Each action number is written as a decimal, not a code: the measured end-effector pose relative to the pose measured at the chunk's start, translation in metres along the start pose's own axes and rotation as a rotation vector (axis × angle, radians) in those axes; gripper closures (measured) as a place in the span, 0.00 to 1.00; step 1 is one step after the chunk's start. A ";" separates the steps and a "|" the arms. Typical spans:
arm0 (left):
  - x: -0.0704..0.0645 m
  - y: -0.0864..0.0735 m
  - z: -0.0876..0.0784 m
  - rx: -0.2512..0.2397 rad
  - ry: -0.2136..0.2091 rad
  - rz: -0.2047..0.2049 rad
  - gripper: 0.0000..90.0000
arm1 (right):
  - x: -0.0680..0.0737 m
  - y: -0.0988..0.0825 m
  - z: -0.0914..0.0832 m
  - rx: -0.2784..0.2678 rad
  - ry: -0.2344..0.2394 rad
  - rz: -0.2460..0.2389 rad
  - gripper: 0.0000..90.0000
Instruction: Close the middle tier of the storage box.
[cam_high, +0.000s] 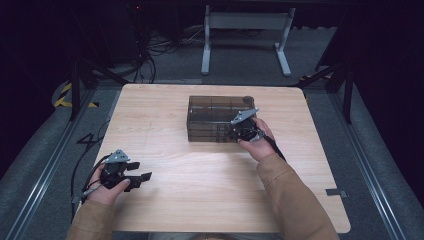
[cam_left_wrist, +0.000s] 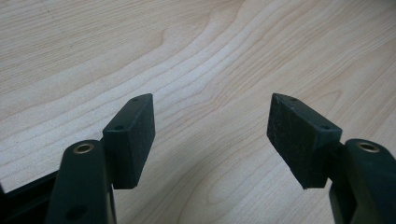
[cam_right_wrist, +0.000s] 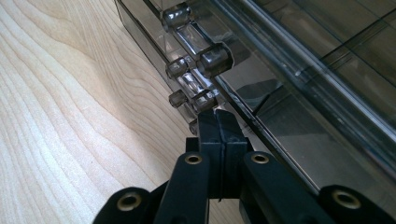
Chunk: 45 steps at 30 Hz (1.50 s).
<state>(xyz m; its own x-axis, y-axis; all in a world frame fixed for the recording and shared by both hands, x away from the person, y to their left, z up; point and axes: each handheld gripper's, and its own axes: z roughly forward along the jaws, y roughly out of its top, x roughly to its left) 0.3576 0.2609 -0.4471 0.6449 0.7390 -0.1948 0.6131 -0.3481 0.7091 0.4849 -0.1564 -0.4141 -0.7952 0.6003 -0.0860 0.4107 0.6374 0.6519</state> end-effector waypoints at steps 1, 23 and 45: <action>0.000 0.000 0.000 0.000 0.000 0.000 0.37 | 0.000 0.000 0.000 0.000 -0.001 0.001 1.00; 0.000 0.001 0.001 0.002 -0.003 -0.003 0.37 | 0.009 0.004 -0.021 -0.039 0.021 -0.028 1.00; -0.004 -0.001 -0.002 0.007 -0.001 0.002 0.37 | 0.019 -0.009 -0.072 -0.116 0.080 -0.044 0.71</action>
<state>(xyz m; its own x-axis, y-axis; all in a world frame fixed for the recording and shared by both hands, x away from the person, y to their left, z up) 0.3537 0.2593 -0.4455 0.6463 0.7380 -0.1940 0.6151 -0.3534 0.7048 0.4339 -0.1850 -0.3678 -0.8462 0.5295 -0.0597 0.3235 0.5994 0.7322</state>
